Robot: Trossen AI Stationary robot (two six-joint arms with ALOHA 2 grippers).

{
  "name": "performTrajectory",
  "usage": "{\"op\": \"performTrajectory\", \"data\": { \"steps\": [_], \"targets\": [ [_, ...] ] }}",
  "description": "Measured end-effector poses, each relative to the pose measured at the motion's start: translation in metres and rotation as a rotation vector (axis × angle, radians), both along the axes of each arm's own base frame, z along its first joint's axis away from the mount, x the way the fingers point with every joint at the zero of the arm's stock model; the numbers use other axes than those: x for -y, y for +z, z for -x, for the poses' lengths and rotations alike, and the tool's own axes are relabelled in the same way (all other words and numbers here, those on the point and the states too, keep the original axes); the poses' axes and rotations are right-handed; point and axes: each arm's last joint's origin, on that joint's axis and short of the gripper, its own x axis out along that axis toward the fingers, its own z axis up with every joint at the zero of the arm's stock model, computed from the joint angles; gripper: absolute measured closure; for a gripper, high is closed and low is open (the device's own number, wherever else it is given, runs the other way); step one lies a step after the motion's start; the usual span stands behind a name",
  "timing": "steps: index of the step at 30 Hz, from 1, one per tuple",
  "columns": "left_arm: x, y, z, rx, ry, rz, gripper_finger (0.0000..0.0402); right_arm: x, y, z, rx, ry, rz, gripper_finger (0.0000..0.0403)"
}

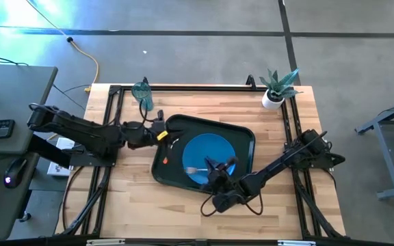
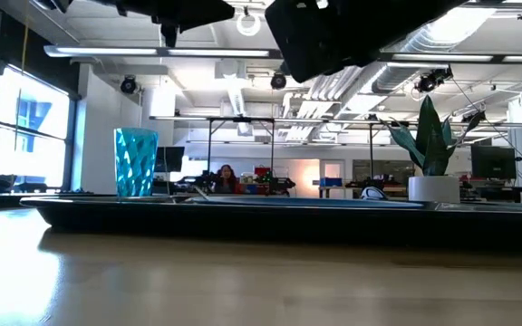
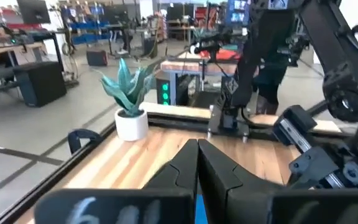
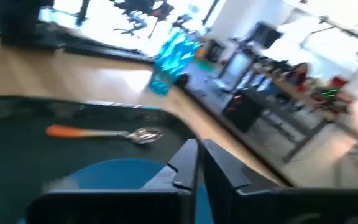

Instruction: Pick and place plate/cup/fork/spoon on tray

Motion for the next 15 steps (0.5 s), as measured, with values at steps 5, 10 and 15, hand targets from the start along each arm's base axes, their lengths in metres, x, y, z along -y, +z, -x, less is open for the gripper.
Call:
{"op": "performTrajectory", "data": {
  "steps": [5,10,15],
  "targets": [
    [0.004,-0.011,0.008,-0.138,-0.011,0.042,0.0393,0.003,-0.005,-0.002,-0.055,0.109,-0.126,0.0385],
    [0.014,-0.02,0.007,-0.197,-0.04,0.065,0.0375,0.024,0.006,0.005,-0.223,0.229,-0.391,0.0331],
    [0.02,-0.024,0.005,-0.204,-0.005,0.046,0.0351,0.054,0.007,0.006,-0.401,0.269,-0.612,0.0284]
  ]
}}
